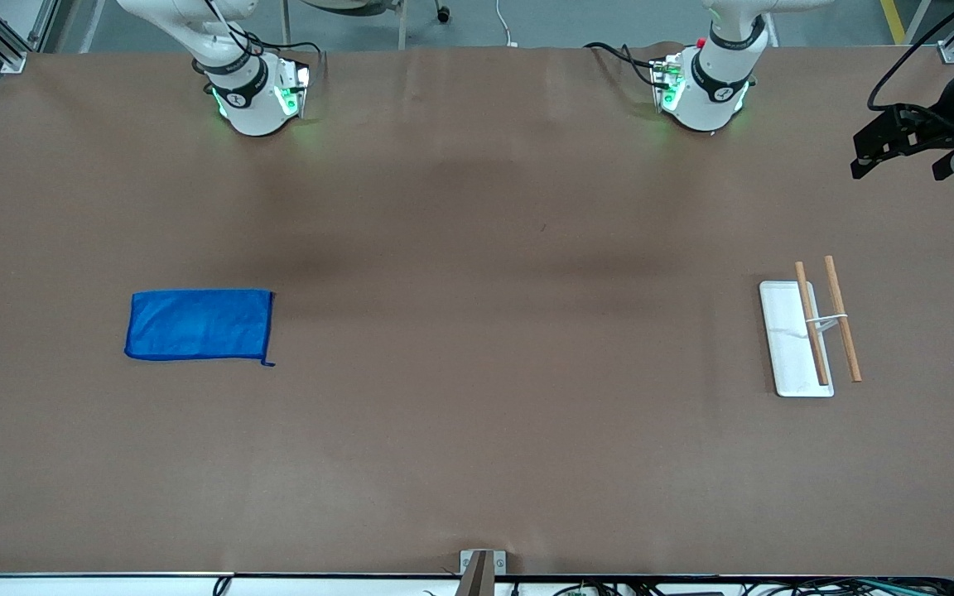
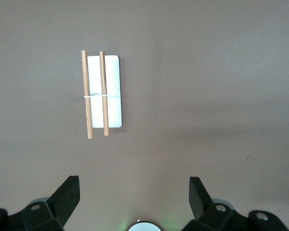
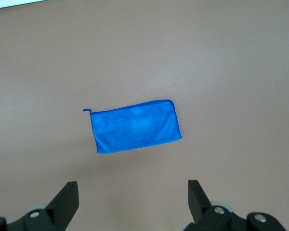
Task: Right arm passes towel to left arm to hang
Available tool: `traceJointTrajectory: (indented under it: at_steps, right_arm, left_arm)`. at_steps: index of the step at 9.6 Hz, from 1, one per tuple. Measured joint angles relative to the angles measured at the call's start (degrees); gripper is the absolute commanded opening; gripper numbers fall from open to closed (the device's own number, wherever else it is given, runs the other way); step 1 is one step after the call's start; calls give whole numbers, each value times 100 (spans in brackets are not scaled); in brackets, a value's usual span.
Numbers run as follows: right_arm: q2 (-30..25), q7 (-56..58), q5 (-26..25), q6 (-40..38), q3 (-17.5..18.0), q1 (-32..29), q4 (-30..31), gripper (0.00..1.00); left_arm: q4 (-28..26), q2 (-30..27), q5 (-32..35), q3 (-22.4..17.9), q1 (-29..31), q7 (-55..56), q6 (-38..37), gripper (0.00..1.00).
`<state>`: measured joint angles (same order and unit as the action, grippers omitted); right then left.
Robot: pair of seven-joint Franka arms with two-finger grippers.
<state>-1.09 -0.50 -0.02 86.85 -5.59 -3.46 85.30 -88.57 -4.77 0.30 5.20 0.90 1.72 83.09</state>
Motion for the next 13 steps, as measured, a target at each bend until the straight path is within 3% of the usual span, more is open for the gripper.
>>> traceJointTrajectory:
  at_steps: [6,9,13]
  right_arm:
    - [17,2,0,-16,-1,0,1,100]
    - [361,140,0,94,-16,-1,292,100]
    - [990,650,-4,2415,-19,3,1995,100]
  left_arm:
    - [1,7,0,7,3,21,-30,100]
    - [4,7,0,3,12,25,-30,100]
    - [6,11,0,13,10,25,-31,100]
